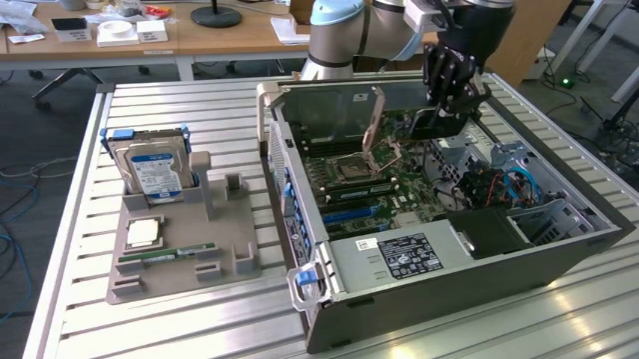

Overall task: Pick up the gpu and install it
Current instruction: 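Insert the gpu into the slot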

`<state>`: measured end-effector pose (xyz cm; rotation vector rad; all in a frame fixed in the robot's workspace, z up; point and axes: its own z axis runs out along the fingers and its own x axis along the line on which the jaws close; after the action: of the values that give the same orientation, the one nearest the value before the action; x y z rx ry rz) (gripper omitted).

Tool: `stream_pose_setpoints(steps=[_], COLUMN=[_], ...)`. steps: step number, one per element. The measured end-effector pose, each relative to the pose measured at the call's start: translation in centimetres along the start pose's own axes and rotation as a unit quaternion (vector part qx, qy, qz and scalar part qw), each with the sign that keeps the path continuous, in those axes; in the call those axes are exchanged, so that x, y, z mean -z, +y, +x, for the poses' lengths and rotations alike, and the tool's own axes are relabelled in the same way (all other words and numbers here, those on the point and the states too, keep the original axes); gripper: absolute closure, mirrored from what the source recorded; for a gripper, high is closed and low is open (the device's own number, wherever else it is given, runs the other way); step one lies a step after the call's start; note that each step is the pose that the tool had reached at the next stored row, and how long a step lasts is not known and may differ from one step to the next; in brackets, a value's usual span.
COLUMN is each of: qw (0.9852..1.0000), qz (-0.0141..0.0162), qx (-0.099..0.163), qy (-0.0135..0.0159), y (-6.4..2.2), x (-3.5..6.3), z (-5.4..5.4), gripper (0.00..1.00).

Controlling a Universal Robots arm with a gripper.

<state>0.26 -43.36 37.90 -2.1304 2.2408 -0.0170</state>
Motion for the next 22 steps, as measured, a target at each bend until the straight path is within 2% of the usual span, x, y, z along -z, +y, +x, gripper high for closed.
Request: stream_pose_setpoints(steps=[4, 9, 15, 22], qw=[1.0, 1.0, 1.0, 1.0], qz=[0.0029, 0.0095, 0.0097, 0.0097], qx=[0.0, 0.0, 0.0, 0.0], qy=[-0.0002, -0.0005, -0.0006, -0.0005], y=[0.39, 1.37, 2.32, 2.65], x=[-0.28, -0.73, -0.79, -0.75], z=[0.0, 0.1, 0.2, 0.8], gripper=[0.73, 0.73, 0.73, 0.73])
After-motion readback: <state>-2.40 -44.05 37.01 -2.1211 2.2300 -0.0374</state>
